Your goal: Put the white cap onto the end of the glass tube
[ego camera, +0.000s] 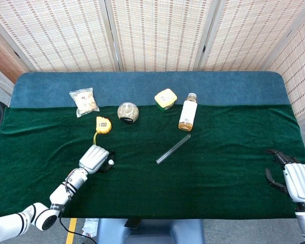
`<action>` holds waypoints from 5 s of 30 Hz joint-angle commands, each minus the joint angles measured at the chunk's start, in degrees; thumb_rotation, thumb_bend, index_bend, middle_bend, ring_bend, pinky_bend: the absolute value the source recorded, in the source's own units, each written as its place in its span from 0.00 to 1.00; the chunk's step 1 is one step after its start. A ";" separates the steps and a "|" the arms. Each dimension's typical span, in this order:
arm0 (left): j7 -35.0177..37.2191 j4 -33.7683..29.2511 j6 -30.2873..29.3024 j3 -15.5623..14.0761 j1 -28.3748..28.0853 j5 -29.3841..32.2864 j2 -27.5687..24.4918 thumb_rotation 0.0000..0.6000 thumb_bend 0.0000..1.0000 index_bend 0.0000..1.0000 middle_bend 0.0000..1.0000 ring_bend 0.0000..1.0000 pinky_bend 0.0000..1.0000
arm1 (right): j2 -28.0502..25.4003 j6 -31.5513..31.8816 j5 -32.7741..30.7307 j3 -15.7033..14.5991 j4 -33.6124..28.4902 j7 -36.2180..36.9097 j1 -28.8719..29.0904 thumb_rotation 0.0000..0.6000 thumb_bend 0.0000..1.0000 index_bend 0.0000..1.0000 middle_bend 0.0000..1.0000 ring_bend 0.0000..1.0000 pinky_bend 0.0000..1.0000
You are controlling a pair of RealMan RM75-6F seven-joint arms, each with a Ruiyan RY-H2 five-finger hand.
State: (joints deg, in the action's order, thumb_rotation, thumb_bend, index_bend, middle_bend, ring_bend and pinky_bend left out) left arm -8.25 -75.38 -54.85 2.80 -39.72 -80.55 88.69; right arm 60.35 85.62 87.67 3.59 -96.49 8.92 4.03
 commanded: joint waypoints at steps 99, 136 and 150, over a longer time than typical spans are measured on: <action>17.66 -15.78 -9.97 2.10 10.32 -2.04 -17.65 1.00 0.53 0.59 1.00 0.91 0.81 | 28.89 -36.56 -21.69 4.39 15.89 -37.61 45.47 1.00 0.57 0.84 1.00 1.00 1.00; 20.28 -21.55 -19.16 7.03 9.24 -6.38 -10.15 1.00 0.53 0.61 1.00 0.91 0.81 | 41.90 -29.41 -28.41 13.81 10.15 -12.40 40.78 1.00 0.67 0.95 1.00 1.00 1.00; 15.75 -22.40 -18.37 7.81 7.14 -7.52 -9.14 1.00 0.53 0.62 1.00 0.91 0.81 | 43.45 -29.50 -30.68 15.39 9.88 -14.28 41.90 1.00 0.67 0.95 1.00 1.00 1.00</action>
State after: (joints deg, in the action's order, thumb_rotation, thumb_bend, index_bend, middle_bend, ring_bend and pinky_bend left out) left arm 7.86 -97.67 -73.19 10.57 -32.39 -87.84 79.42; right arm 103.73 56.10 57.07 18.91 -86.60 -5.26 45.87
